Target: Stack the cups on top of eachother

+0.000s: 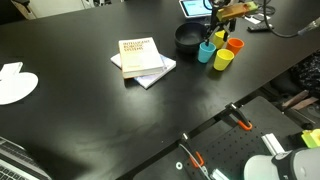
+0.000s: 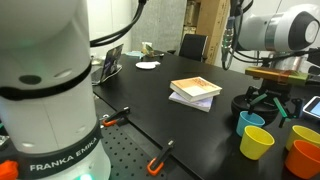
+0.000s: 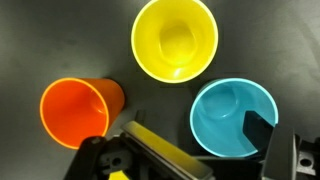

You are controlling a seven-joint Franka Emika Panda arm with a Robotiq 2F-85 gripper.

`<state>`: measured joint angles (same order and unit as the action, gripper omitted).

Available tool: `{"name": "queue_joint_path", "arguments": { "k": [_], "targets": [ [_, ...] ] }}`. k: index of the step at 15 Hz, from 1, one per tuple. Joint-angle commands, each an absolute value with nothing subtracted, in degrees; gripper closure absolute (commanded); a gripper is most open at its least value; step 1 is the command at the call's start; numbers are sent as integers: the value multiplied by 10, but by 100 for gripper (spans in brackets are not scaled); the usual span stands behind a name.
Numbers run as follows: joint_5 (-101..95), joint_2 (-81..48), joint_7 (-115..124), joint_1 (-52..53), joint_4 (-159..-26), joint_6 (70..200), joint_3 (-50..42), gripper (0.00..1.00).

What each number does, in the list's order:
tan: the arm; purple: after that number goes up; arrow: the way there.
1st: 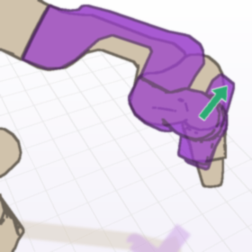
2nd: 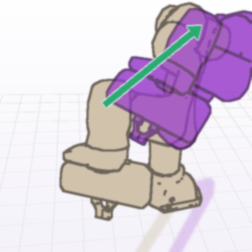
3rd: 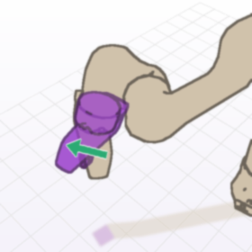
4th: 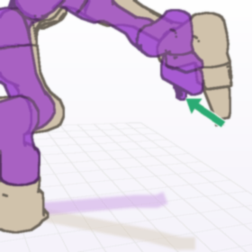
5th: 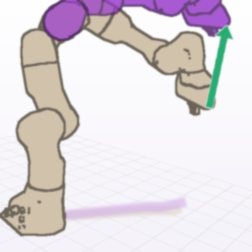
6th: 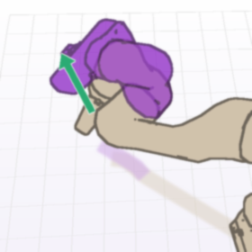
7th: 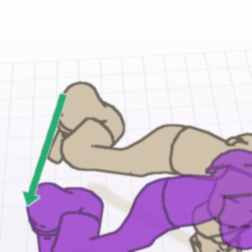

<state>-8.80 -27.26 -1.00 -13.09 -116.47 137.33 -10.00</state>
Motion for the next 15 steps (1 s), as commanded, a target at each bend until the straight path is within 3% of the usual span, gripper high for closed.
{"name": "queue_joint_path", "arguments": {
  "k": [1,4,5,6,7,12,15],
  "targets": [
    [-55,-305,-40,-145,-1129,1376,-93,0],
    [-42,-322,-47,-150,-1117,1377,-91,4],
    [-38,-326,-51,-151,-1115,1379,-89,11],
    [-31,-330,-55,-154,-1111,1378,-86,29],
    [-28,-333,-58,-155,-1108,1378,-85,29],
    [-22,-341,-54,-154,-1098,1370,-90,70],
    [-29,-336,-40,-147,-1099,1364,-98,90]
  ]
}}
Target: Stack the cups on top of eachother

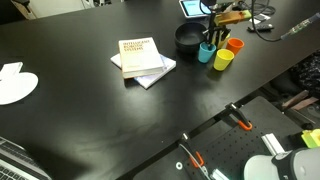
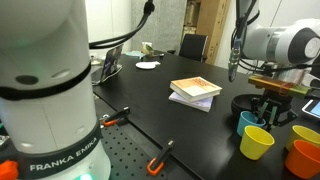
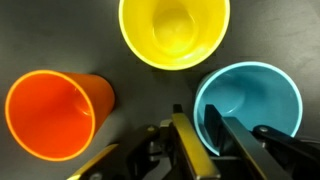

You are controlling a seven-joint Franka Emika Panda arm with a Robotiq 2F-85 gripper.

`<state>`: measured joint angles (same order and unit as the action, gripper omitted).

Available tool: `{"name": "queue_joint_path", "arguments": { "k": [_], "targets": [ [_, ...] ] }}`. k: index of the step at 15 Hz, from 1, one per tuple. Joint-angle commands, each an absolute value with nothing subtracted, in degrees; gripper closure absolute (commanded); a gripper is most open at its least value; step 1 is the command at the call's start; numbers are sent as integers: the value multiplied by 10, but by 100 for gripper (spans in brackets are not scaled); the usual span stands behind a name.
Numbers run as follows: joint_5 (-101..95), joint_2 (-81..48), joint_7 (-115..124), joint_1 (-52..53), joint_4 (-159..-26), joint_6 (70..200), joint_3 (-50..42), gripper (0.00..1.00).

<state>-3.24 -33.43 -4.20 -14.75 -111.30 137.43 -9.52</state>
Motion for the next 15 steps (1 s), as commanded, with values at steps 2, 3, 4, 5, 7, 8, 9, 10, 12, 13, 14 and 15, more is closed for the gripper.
{"name": "queue_joint_path", "arguments": {
  "k": [2,3,4,5,7,8,9,10,12,13,14,15],
  "targets": [
    [-30,-333,-36,-145,-1099,1358,-101,95],
    [-31,-332,-29,-143,-1097,1353,-103,95],
    [-31,-329,-27,-142,-1094,1343,-103,94],
    [-31,-325,-25,-141,-1093,1335,-103,92],
    [-28,-320,-24,-142,-1088,1314,-101,91],
    [-25,-319,-24,-143,-1083,1298,-99,92],
    [-20,-318,-30,-146,-1078,1278,-96,91],
    [-18,-320,-28,-147,-1068,1251,-95,91],
    [-8,-324,-36,-152,-1052,1207,-91,92],
    [5,-324,-44,-158,-1046,1189,-86,92],
    [21,-323,-53,-164,-1040,1173,-81,92],
    [38,-322,-59,-169,-1035,1163,-77,92]
  ]
}}
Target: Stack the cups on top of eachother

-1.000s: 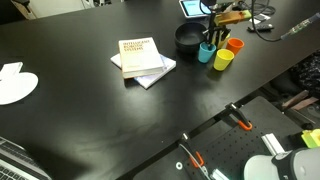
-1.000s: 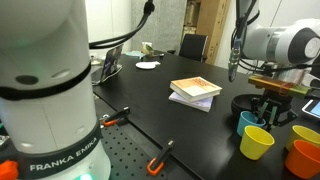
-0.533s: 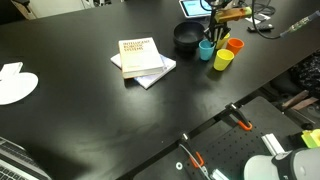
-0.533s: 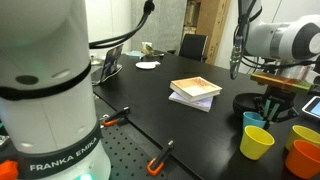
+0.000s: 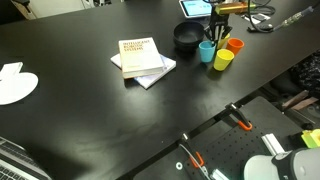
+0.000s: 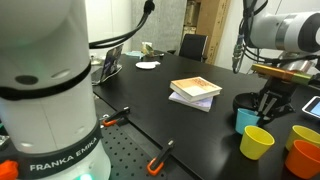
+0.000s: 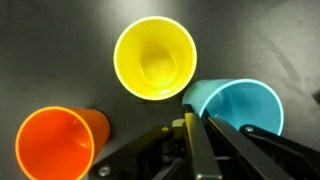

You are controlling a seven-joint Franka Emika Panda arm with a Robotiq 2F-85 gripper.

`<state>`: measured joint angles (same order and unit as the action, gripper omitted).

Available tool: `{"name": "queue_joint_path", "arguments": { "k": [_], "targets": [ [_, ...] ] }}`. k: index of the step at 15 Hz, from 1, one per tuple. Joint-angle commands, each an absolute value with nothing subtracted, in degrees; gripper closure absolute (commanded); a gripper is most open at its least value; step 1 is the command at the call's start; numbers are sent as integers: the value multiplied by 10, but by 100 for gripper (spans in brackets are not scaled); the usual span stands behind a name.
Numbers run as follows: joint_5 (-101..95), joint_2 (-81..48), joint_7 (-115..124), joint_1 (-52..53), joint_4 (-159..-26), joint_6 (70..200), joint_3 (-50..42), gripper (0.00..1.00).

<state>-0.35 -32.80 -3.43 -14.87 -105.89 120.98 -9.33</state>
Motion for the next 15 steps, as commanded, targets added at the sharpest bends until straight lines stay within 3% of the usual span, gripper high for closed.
{"name": "queue_joint_path", "arguments": {
  "k": [1,15],
  "targets": [
    [53,-323,-61,-171,-1029,1153,-75,92],
    [44,-242,-43,-175,-989,1121,-121,93]
  ]
}}
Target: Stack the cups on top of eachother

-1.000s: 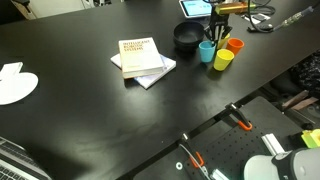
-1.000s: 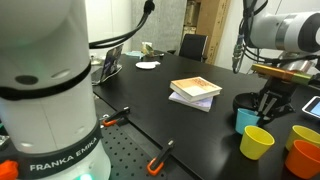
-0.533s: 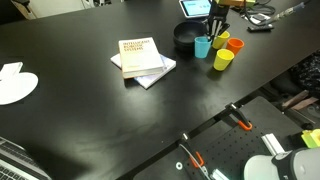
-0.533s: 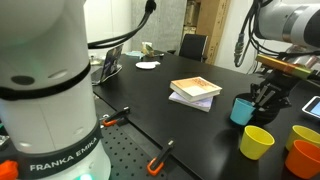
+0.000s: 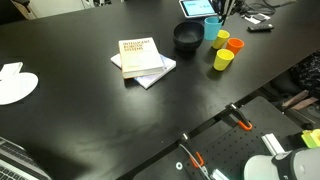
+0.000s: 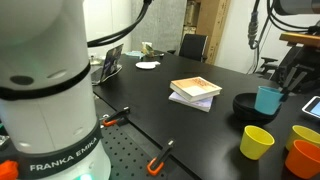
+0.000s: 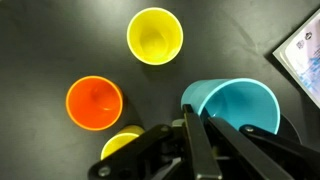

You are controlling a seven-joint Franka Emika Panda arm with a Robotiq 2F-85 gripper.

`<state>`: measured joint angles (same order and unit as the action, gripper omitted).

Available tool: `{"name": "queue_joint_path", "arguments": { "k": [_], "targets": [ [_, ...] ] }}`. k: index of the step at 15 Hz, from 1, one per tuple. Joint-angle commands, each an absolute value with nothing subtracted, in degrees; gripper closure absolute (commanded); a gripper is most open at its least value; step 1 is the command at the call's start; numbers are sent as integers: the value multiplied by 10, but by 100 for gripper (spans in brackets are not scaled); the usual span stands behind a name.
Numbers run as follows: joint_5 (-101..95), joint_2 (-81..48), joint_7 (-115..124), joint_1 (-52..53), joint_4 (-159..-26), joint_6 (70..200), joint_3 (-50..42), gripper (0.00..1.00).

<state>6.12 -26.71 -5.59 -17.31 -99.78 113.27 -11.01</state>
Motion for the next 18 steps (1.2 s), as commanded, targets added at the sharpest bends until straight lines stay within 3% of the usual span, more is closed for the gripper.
{"name": "queue_joint_path", "arguments": {
  "k": [1,18],
  "targets": [
    [43,-241,-43,-177,-984,1122,-124,93],
    [42,-333,23,-207,-911,1200,-146,92]
  ]
}}
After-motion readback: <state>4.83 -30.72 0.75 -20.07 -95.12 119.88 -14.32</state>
